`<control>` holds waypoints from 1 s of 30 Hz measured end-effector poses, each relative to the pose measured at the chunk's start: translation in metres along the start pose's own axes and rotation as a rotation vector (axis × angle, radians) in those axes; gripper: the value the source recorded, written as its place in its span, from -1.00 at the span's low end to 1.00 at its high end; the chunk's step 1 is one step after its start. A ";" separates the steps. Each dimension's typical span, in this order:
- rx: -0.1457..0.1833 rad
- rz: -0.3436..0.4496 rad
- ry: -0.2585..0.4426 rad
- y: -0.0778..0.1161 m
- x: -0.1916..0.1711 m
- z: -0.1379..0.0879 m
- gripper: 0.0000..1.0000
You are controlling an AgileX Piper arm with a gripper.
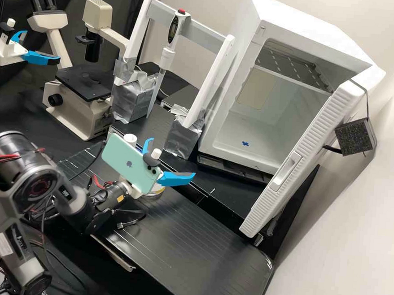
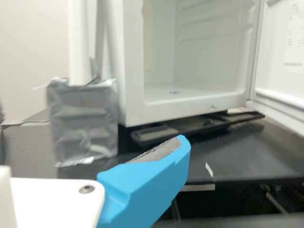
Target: Move the petri dish to the incubator
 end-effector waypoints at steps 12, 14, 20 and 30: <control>-0.030 -0.082 0.054 0.010 -0.031 0.006 1.00; -0.025 -0.095 0.048 0.011 -0.033 0.008 1.00; -0.040 -0.126 0.038 0.011 -0.035 0.012 1.00; -0.031 -0.197 0.003 0.005 -0.035 0.023 1.00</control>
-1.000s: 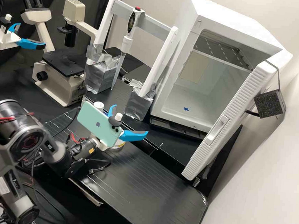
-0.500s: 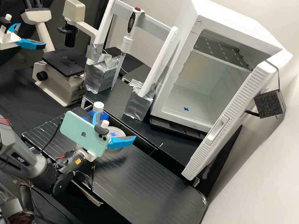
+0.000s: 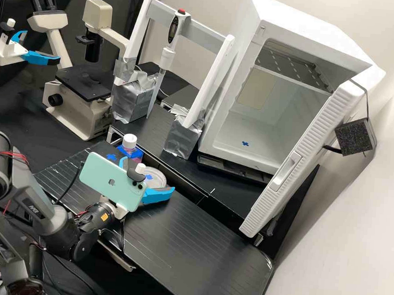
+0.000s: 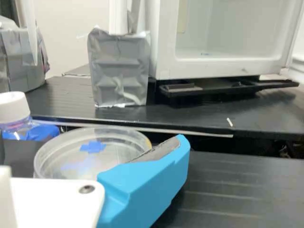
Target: Move the petri dish to the incubator
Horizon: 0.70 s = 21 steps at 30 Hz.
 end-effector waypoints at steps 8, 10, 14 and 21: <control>0.015 -0.001 -0.018 0.000 0.000 0.004 1.00; 0.018 -0.005 -0.017 -0.001 0.001 0.004 1.00; 0.018 -0.018 -0.005 -0.003 0.003 0.003 1.00; 0.003 -0.002 -0.005 -0.006 0.008 0.003 1.00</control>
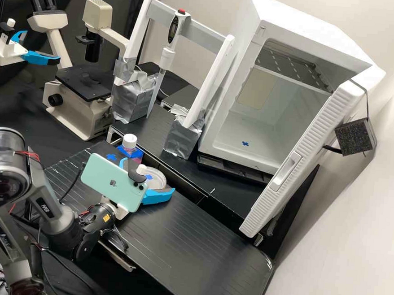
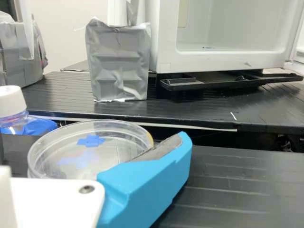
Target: Move the petri dish to the incubator
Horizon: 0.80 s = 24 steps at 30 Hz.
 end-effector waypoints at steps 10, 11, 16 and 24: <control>-0.008 0.005 -0.003 -0.002 0.003 0.000 1.00; -0.010 0.007 -0.004 -0.002 0.003 0.000 1.00; -0.022 0.014 -0.003 -0.003 0.004 -0.001 -1.00; -0.015 0.021 -0.015 -0.005 0.007 0.001 -1.00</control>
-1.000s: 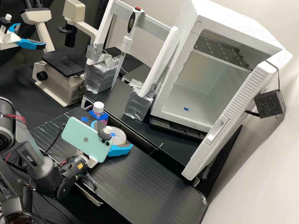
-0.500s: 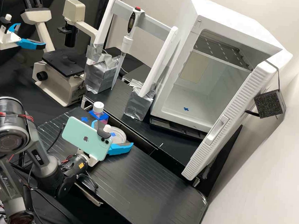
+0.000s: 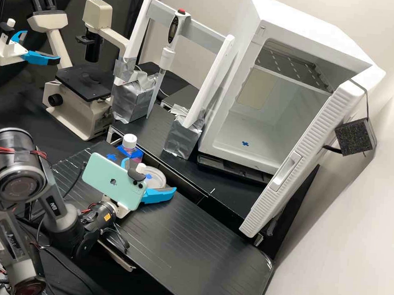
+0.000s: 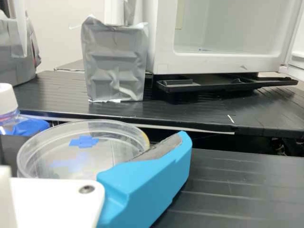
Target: Move the petri dish to the incubator
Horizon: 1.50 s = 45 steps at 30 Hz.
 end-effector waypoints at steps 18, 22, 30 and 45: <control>0.002 0.028 -0.011 0.001 0.002 0.000 -1.00; 0.003 0.032 -0.014 0.001 0.002 0.000 -1.00; 0.003 0.038 -0.019 0.003 0.000 0.001 -1.00; 0.060 0.206 -0.049 0.031 -0.020 -0.001 -1.00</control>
